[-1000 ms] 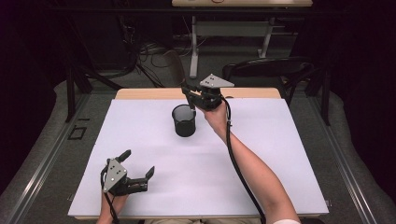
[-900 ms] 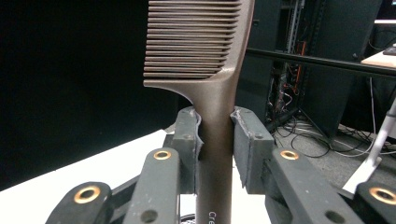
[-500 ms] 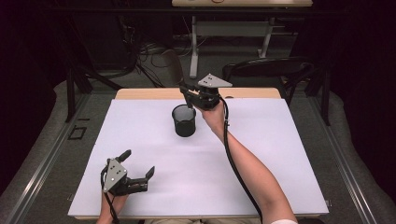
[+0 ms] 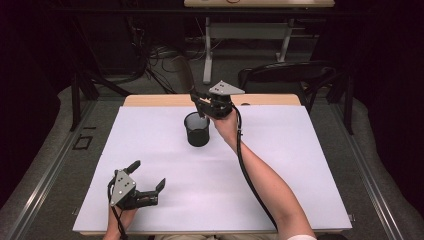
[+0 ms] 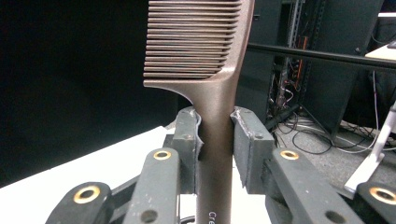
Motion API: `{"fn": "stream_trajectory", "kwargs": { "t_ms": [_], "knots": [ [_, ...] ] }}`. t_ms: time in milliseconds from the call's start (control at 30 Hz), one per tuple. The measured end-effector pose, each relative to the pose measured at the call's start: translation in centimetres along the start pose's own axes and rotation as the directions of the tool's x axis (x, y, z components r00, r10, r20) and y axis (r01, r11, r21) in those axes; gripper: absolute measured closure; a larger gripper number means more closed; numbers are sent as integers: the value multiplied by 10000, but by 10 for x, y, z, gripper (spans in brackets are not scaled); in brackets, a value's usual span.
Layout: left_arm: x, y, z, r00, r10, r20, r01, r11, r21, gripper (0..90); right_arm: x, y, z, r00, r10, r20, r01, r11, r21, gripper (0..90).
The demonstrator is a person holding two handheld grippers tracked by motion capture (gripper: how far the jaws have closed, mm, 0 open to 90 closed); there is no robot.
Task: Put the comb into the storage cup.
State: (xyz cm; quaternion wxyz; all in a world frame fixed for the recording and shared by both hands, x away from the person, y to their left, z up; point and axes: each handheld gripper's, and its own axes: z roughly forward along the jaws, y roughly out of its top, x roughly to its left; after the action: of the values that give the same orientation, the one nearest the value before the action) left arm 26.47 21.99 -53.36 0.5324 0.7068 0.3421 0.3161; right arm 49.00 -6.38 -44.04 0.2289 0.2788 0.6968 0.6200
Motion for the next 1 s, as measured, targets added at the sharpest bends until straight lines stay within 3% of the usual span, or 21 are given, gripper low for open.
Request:
{"fn": "stream_trajectory", "kwargs": {
  "t_ms": [1000],
  "knots": [
    [0,0,0,10000,-5,-11,5,10000,-13,1,1,-12,12,10000,64,-59,-62,9994,342,728]
  ]
}}
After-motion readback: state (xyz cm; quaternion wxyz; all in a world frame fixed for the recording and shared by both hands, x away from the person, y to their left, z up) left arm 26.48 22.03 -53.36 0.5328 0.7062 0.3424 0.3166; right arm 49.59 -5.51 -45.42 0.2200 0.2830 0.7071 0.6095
